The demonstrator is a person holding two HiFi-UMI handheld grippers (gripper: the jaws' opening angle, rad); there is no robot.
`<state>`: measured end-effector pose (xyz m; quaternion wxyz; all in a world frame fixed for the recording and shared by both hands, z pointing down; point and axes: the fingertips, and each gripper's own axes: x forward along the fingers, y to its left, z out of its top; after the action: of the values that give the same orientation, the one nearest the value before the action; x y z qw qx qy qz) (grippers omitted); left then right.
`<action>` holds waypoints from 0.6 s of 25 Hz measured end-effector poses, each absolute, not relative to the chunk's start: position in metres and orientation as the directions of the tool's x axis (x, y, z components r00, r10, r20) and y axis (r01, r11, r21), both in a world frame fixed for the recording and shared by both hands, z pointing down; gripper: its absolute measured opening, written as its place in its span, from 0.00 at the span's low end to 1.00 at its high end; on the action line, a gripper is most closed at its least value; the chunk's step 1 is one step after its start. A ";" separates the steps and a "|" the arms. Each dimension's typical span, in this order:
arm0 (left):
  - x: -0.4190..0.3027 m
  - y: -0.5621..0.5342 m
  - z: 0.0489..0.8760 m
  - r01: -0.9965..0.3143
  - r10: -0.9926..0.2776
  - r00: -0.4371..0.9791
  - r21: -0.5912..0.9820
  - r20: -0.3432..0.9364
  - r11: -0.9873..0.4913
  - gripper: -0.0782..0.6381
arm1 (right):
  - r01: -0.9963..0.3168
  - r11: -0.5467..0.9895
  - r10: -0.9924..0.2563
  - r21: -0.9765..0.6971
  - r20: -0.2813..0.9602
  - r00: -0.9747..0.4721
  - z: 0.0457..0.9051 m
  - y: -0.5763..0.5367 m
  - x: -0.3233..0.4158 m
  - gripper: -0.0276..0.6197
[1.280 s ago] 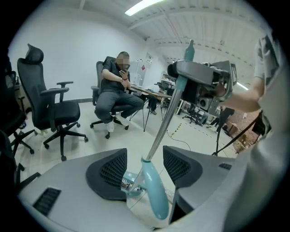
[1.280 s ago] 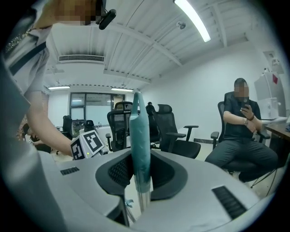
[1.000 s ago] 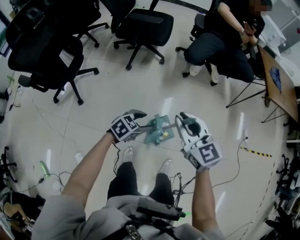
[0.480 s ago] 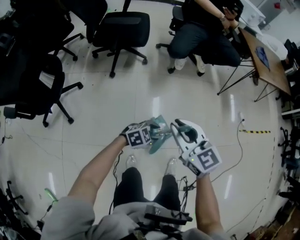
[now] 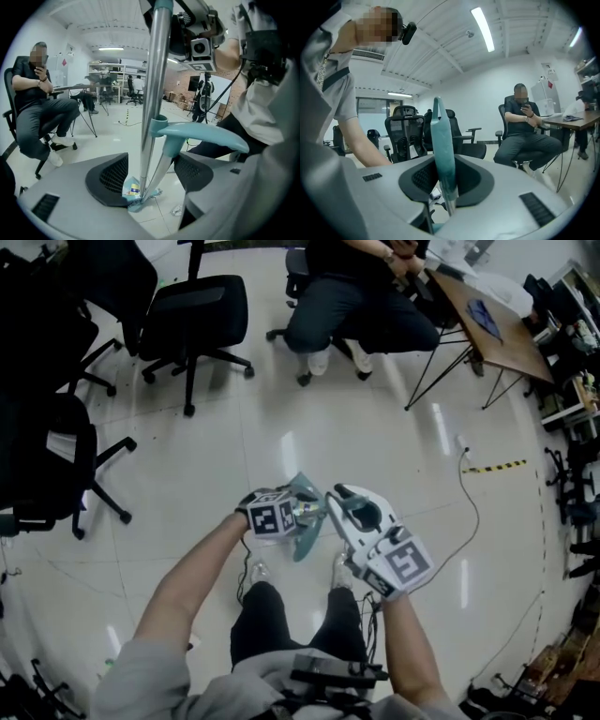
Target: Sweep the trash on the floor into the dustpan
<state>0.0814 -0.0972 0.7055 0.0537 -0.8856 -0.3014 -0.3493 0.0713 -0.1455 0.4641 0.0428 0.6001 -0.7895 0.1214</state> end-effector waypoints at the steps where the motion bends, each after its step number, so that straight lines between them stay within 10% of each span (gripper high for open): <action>1: 0.083 -0.096 0.705 0.590 0.509 0.565 0.114 0.649 -0.799 0.54 | -0.958 0.246 -0.937 -0.147 0.217 -0.274 0.465 -0.144 0.073 0.16; 15: 0.098 -0.101 0.699 0.538 0.564 0.568 0.248 0.600 -0.805 0.39 | -0.955 0.231 -0.945 -0.188 0.189 -0.266 0.463 -0.144 0.084 0.17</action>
<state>0.0980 -0.1007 0.6993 -0.0188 -0.8851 -0.3114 -0.3453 0.0844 -0.1443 0.4632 0.0178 0.6057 -0.7842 0.1333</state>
